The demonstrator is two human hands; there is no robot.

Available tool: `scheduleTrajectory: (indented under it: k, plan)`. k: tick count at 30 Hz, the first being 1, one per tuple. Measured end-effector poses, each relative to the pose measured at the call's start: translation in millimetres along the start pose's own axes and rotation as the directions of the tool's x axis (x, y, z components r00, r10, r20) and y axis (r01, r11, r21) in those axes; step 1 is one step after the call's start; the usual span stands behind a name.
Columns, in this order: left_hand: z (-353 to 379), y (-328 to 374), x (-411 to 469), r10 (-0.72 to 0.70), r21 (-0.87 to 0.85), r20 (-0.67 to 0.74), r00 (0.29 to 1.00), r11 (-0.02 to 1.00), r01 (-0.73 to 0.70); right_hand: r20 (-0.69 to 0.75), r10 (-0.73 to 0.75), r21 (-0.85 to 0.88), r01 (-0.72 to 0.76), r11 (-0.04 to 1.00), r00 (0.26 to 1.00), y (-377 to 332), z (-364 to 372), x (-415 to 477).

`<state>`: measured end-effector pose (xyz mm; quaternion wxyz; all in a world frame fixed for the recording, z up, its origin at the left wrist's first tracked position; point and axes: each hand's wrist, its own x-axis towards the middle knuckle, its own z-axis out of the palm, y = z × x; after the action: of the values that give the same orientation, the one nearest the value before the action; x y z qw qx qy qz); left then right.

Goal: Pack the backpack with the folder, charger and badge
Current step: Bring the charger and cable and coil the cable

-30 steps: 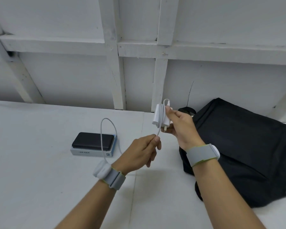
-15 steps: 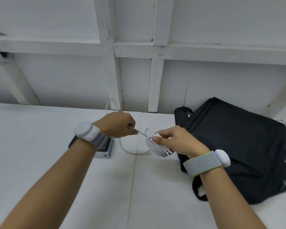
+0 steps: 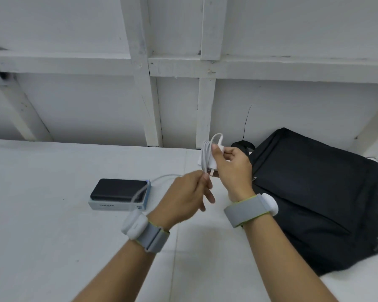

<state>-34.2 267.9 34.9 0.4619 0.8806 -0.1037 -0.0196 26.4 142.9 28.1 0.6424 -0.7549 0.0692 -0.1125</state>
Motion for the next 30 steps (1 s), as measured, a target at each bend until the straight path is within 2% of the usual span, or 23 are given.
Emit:
scheduleTrajectory:
  k: [2,4,6,9,12,15,19,23,27,29,30]
  plan:
    - [10,-5,-3,-0.033,-0.139,0.043,0.999,0.989,0.039,0.071,0.099,0.215,-0.112,0.970,0.993,-5,1,2]
    - [13,-14,-4,-0.067,-0.291,0.099,0.993,0.952,0.093,0.190,0.135,0.371,-0.199,0.907,0.972,-12,-3,4]
    - [11,-24,-3,-0.080,-0.277,0.178,0.981,0.952,0.128,0.318,0.133,0.441,-0.270,0.856,0.939,-19,-13,1]
    - [-2,-36,5,-0.118,-0.077,0.183,0.976,0.988,0.134,0.522,0.088,0.279,-0.268,0.922,0.848,-23,-31,1]
    - [-25,-42,21,-0.078,0.156,0.149,0.986,0.986,0.054,0.639,0.071,0.038,-0.124,0.992,0.766,-23,-40,2]
    - [-47,-37,36,-0.021,0.378,0.159,0.987,0.925,-0.041,0.697,0.122,-0.173,0.000,0.985,0.706,-21,-43,-1]
    - [-56,-25,49,-0.032,0.578,0.264,0.964,0.806,-0.131,0.666,0.156,-0.351,0.122,0.929,0.730,-18,-38,-4]
    - [-64,-16,52,-0.084,0.640,0.303,0.949,0.756,-0.138,0.619,0.157,-0.523,0.254,0.814,0.769,-13,-41,1]
    - [-62,-8,49,-0.068,0.698,0.186,0.980,0.711,-0.083,0.476,0.140,-0.664,0.250,0.705,0.868,4,-46,8]
    - [-51,-7,42,-0.011,0.673,0.091,0.996,0.738,-0.054,0.376,0.078,-0.676,0.216,0.704,0.924,13,-44,8]
    - [-44,-7,37,0.019,0.642,0.049,0.999,0.765,-0.046,0.325,0.046,-0.643,0.185,0.743,0.945,17,-42,8]
